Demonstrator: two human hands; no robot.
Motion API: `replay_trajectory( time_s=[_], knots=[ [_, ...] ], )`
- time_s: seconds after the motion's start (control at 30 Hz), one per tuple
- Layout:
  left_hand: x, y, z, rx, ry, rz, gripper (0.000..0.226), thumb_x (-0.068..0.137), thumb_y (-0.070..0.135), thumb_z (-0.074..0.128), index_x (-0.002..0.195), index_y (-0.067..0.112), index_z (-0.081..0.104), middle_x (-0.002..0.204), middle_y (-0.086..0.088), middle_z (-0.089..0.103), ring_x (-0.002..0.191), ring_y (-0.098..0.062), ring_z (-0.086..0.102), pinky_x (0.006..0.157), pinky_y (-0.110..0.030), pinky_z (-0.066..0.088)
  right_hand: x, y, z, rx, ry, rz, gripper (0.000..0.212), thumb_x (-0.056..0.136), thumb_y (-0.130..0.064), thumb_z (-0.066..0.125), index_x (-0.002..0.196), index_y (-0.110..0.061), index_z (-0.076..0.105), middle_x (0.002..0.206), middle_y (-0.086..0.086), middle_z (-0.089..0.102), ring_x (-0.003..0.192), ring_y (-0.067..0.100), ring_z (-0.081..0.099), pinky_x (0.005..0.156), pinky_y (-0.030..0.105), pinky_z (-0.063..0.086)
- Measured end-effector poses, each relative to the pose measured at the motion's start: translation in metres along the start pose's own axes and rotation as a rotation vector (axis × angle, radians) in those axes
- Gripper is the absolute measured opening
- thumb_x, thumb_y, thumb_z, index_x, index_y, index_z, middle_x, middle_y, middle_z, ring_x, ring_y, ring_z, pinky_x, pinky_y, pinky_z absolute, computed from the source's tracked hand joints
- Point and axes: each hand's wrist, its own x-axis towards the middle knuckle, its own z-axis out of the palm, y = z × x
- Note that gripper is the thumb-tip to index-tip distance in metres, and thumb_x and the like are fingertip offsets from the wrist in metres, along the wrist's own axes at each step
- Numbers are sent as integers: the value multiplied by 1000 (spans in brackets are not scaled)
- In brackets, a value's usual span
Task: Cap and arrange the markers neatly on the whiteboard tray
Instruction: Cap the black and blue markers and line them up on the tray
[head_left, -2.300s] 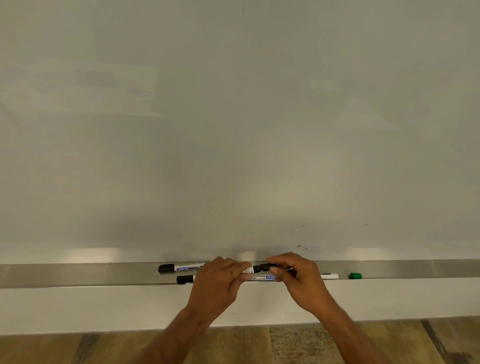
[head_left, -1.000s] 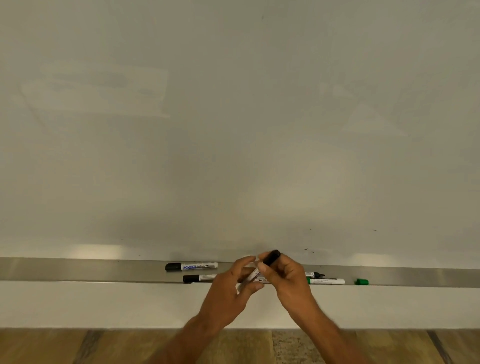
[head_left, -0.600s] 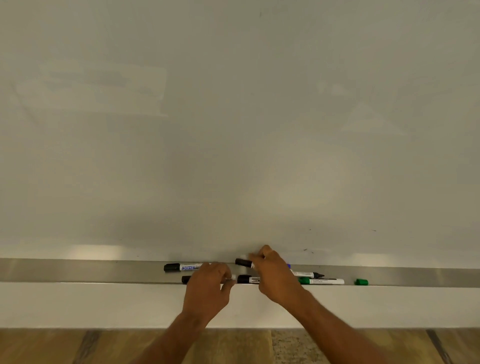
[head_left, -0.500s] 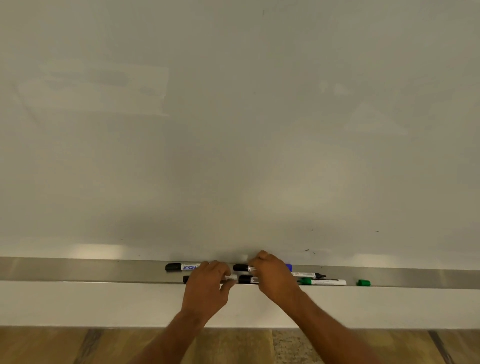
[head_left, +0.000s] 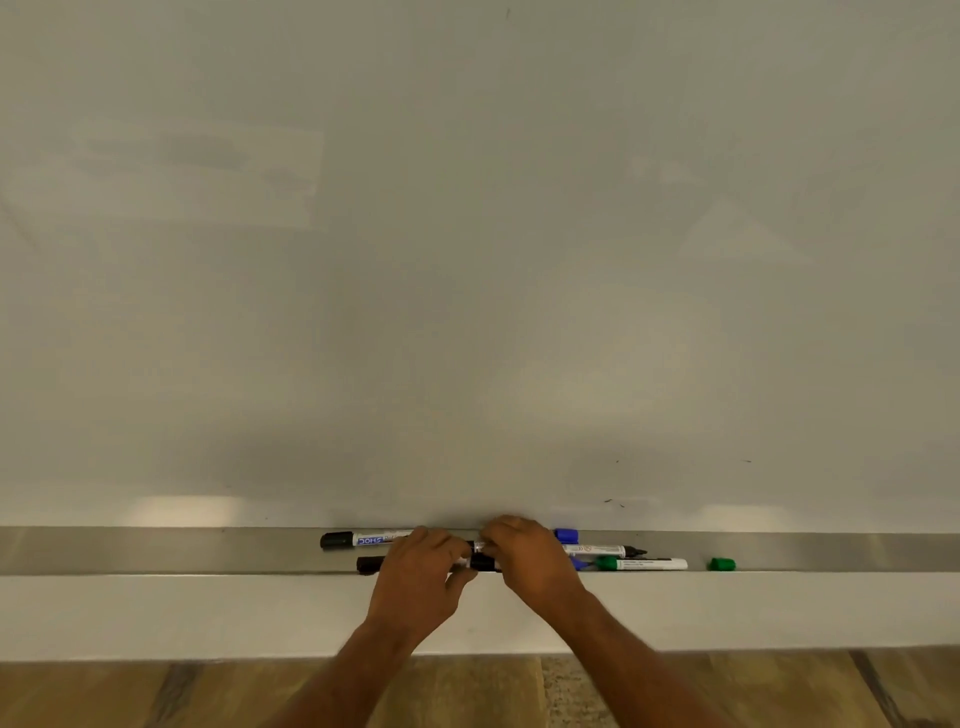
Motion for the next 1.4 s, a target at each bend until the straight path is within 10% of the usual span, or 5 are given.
replay_trajectory(
  time_s=[0.23,0.63,1.4],
  knots=[
    [15,17,7,-15,-25,74,11,80,38,70,85,28,69,78,12,67,72,-13,57,66,-29,48,-45,41,-46,121,357,81,23,77,4,70,97,-8,74,95,13,76,90,31,69,83,36,54],
    [66,92,52,55,-272,229,28,92,26,52,119,22,58,111,-1,63,93,-22,58,72,-37,53,-127,148,-76,6,308,596,30,83,-3,65,113,-11,67,110,13,72,98,31,64,83,39,53],
    [90,133,71,114,-459,136,27,82,-2,60,108,4,58,114,-13,56,101,-32,56,79,-40,49,-123,129,-58,148,413,505,30,82,-14,72,111,-13,68,109,10,72,102,28,63,88,37,50]
  ],
)
